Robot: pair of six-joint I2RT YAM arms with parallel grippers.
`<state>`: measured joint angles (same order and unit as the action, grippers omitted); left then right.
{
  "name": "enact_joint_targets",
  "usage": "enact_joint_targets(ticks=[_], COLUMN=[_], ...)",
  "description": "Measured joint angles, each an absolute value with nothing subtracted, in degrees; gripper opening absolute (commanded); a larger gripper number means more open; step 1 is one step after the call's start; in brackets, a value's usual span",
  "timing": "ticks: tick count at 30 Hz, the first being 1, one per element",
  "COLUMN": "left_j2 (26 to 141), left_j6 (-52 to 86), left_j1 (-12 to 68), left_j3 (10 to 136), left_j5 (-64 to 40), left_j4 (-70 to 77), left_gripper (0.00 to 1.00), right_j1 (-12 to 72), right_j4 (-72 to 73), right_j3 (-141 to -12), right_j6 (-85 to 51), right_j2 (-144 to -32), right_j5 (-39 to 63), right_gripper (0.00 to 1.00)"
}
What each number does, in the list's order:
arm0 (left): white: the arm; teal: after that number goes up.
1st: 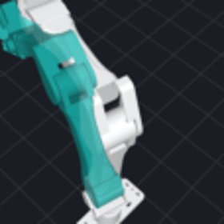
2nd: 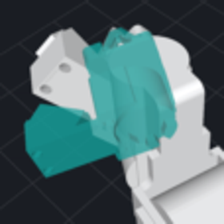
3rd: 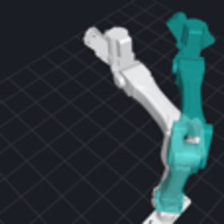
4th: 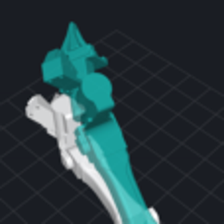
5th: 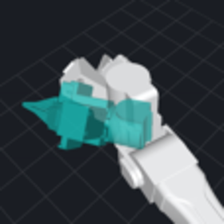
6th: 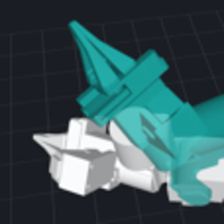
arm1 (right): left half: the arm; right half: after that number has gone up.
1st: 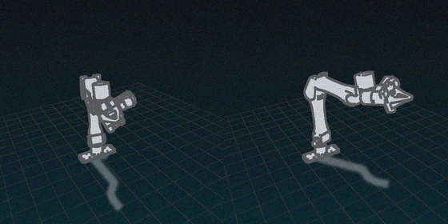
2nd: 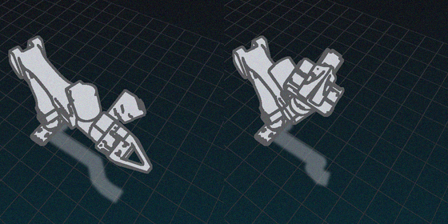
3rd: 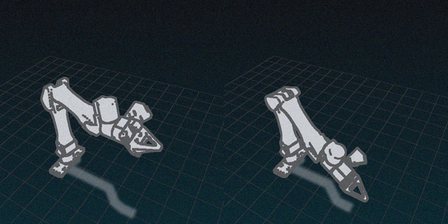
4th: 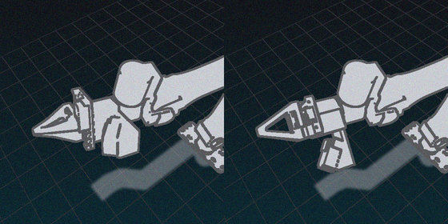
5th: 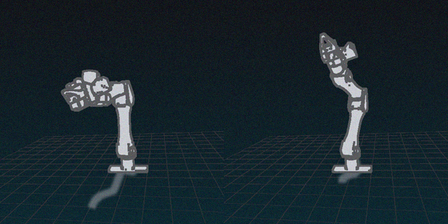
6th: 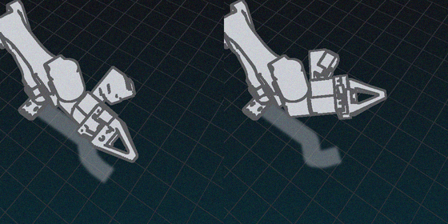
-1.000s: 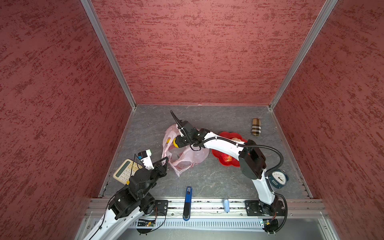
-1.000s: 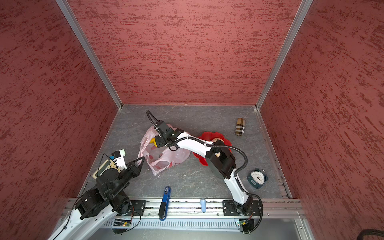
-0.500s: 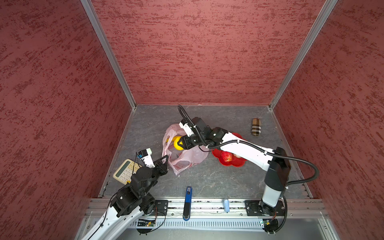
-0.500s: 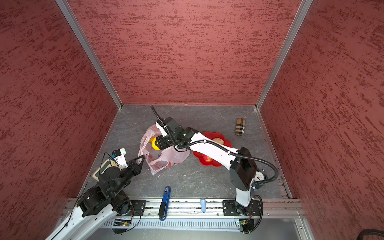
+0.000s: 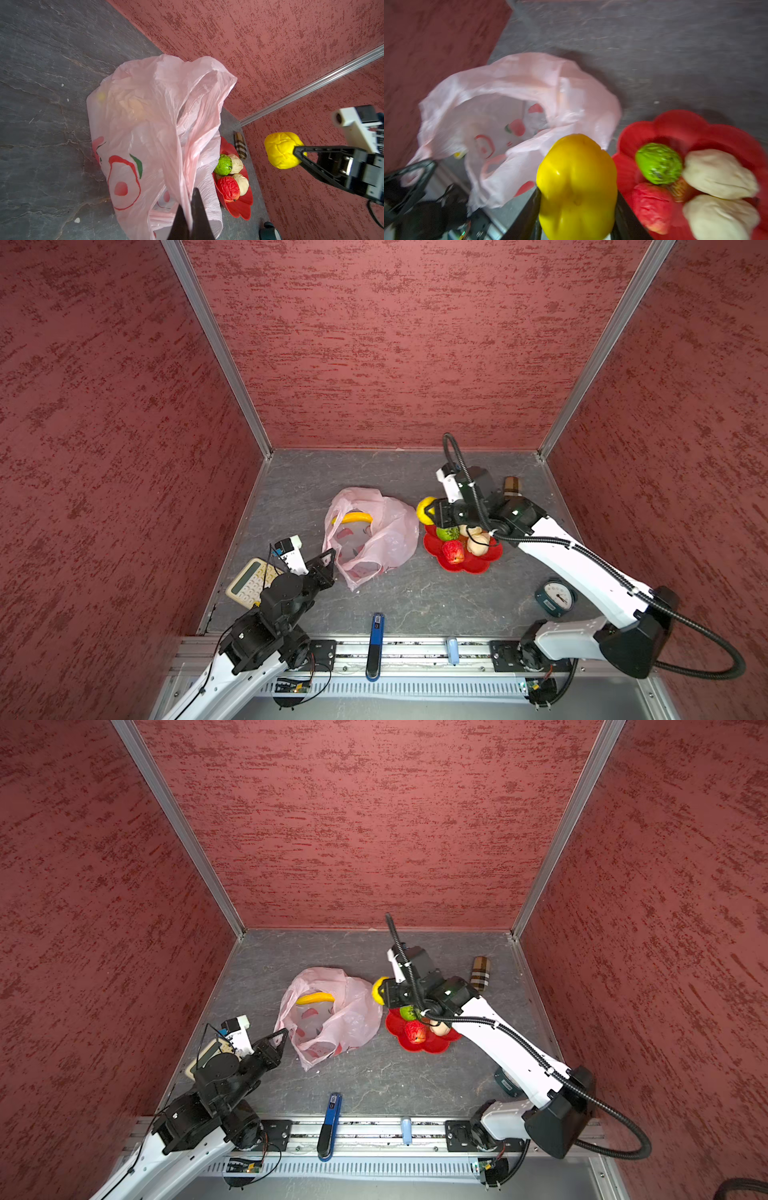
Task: Take fruits out of the plastic bag
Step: Place the fruit on the plate.
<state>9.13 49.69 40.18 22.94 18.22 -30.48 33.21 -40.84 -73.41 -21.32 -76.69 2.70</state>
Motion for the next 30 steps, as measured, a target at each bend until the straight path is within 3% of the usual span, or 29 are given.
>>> enact_joint_targets(ticks=[6, 21, 30], left_j2=[9.2, 9.9, 9.9], left_j6=[49.7, 49.7, 49.7], left_j1=[40.2, 40.2, 40.2], left_j3=[23.0, 24.5, 24.5], left_j5=[18.3, 18.4, 18.5], left_j4=[-30.9, -32.1, -32.2], left_gripper=[0.00, 0.00, 0.00], right_j1=[23.2, 22.1, 22.1], right_j4=[-38.1, -31.0, -30.1], right_j3=[-69.2, -71.6, -71.6], right_j6=[-20.4, -17.8, -17.5], right_j2=[-83.2, -99.2, -100.6], right_j5=[-2.4, -7.0, -6.9], right_gripper=[0.29, 0.37, 0.62])
